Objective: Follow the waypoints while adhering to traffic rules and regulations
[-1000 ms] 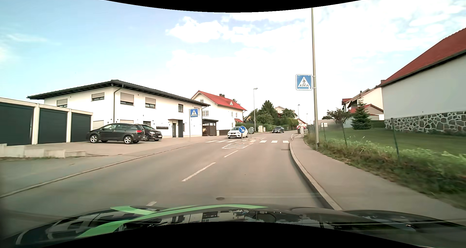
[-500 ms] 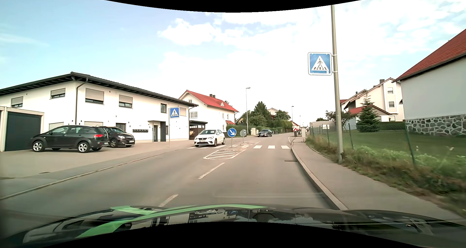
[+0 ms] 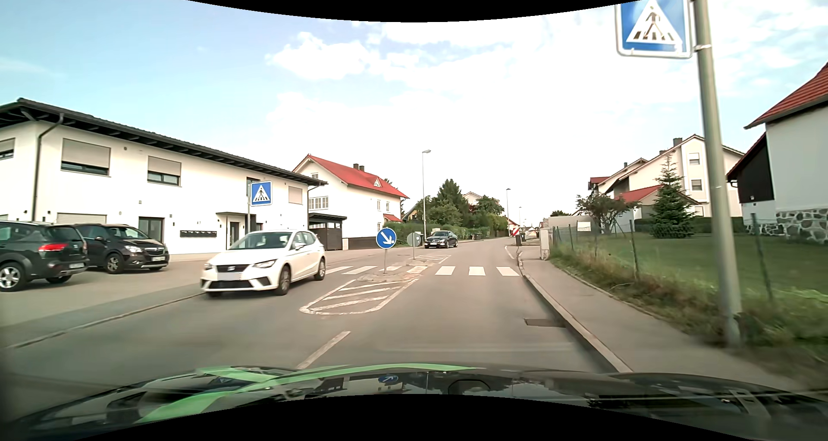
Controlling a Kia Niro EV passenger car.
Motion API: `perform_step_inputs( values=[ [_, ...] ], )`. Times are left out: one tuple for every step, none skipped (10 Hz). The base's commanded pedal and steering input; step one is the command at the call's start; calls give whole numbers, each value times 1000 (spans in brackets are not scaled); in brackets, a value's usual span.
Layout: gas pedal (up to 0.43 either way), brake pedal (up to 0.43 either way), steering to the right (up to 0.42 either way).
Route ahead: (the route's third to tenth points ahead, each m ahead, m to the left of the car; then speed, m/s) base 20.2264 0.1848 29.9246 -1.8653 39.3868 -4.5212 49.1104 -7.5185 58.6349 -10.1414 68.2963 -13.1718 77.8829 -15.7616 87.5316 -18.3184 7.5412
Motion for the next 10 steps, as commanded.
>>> perform_step_inputs(
  values=[
    [177, 0, 48],
    [177, 0, 52],
    [177, 0, 52],
    [189, 0, 51],
    [189, 0, 51],
    [189, 0, 51],
    [189, 0, 51],
    [197, 0, 51],
    [209, 0, 51],
    [209, 0, 47]
  ],
)
